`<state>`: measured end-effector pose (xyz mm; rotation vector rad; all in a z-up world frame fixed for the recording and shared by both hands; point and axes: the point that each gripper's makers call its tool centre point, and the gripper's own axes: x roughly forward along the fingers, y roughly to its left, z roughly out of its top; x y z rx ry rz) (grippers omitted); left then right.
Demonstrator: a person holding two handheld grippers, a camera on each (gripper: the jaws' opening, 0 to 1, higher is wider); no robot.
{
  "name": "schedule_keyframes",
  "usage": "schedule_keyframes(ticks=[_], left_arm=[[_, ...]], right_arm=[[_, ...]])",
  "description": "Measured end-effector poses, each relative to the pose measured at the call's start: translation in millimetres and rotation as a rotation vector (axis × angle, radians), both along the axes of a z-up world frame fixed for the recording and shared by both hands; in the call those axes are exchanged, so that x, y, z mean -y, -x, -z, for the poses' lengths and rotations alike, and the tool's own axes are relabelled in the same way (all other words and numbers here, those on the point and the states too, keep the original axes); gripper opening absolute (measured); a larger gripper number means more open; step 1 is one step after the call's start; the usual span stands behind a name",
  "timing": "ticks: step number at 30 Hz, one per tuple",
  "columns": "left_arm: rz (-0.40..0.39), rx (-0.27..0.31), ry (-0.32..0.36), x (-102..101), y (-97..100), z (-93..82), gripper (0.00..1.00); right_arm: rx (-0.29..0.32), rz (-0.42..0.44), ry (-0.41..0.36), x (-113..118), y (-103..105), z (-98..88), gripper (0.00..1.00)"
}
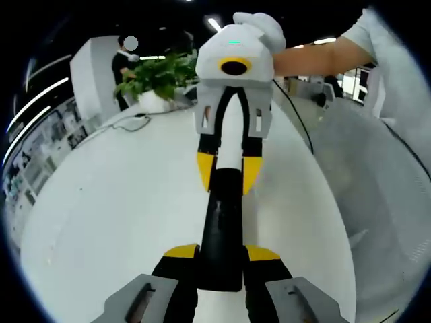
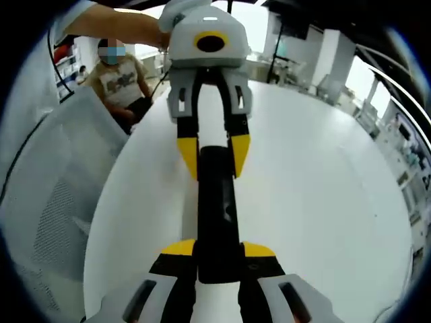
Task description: Press the specified remote control buttons in sequence, fully releasing each button before pressing the next.
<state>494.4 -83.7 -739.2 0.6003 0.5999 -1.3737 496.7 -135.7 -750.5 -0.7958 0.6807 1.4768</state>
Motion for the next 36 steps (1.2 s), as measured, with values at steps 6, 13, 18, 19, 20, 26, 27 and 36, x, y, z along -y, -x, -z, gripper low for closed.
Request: schedule_keyframes(ticks=[6, 13, 18, 19, 20, 26, 27, 36], left_arm=[[0.015, -0.017, -0.013, 5, 18.9, 6.1, 0.24], [0.016, -0.026, -0.024, 8, 32.1, 9.8, 0.24], [0.014, -0.04, -0.033, 9, 40.9, 14.9, 0.24], [0.013, -0.046, -0.035, 9, 42.6, 16.6, 0.24], [0.013, -0.05, -0.036, 8, 43.6, 17.9, 0.24], [0.005, -0.066, -0.042, 8, 49.2, 23.0, 0.24], [0.002, -0.068, -0.043, 8, 49.9, 23.7, 0.24], [-0.013, -0.08, -0.05, 4, 49.9, 31.0, 0.24]], right_arm=[[-0.021, 0.002, 0.007, 5, 20, 6.3, 0.2], [-0.032, 0.0, 0.013, 8, 33, 11.0, 0.2], [-0.038, -0.006, 0.021, 9, 42, 16.6, 0.2], [-0.038, -0.006, 0.023, 9, 43, 17.6, 0.2], [-0.039, -0.009, 0.026, 9, 45, 19.1, 0.2], [-0.042, -0.025, 0.044, 9, 48, 23.5, 0.2], [-0.042, -0.027, 0.045, 9, 48, 23.9, 0.2], [-0.039, -0.044, 0.054, 6, 48, 28.6, 0.2]])
